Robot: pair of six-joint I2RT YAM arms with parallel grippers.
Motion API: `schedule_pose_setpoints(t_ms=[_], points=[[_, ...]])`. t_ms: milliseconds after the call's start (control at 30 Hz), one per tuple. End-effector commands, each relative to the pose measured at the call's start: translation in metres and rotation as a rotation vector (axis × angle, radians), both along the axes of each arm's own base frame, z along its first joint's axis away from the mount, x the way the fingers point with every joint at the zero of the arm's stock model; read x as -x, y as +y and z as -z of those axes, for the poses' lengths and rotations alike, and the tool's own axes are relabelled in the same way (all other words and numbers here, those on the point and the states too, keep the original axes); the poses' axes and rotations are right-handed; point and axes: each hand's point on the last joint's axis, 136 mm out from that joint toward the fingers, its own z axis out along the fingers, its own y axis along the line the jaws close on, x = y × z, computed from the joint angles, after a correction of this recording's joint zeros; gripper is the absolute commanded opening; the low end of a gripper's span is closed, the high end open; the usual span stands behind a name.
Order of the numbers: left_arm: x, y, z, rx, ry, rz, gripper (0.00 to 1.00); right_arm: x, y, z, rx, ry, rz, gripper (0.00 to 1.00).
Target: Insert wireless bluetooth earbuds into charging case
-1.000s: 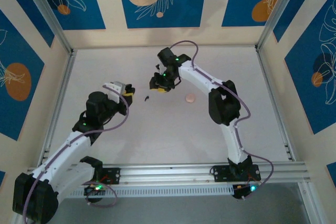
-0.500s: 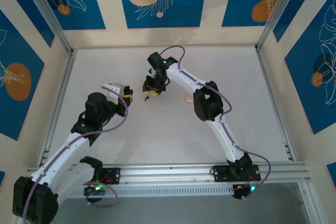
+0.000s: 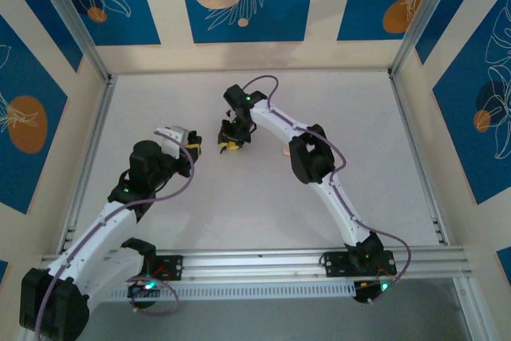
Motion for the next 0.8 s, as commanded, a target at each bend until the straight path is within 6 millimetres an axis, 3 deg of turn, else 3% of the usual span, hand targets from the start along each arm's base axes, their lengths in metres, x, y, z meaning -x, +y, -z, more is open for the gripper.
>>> schedule_pose_setpoints(t_ms=[0,167,333,767], points=[[0.0,0.005,0.006,-0.023,0.002,-0.002,0.16,0.008,0.006,0.007,-0.006,0.044,-0.004,0.28],[0.0,0.005,0.006,-0.03,0.005,0.002,0.16,0.011,0.009,0.012,-0.001,0.045,-0.016,0.23],[0.002,0.004,0.006,-0.04,0.01,0.016,0.16,0.013,0.0,0.009,0.04,0.033,-0.038,0.19],[0.004,0.0,0.003,-0.047,0.013,0.048,0.16,0.039,-0.061,-0.02,0.148,0.023,-0.121,0.17]])
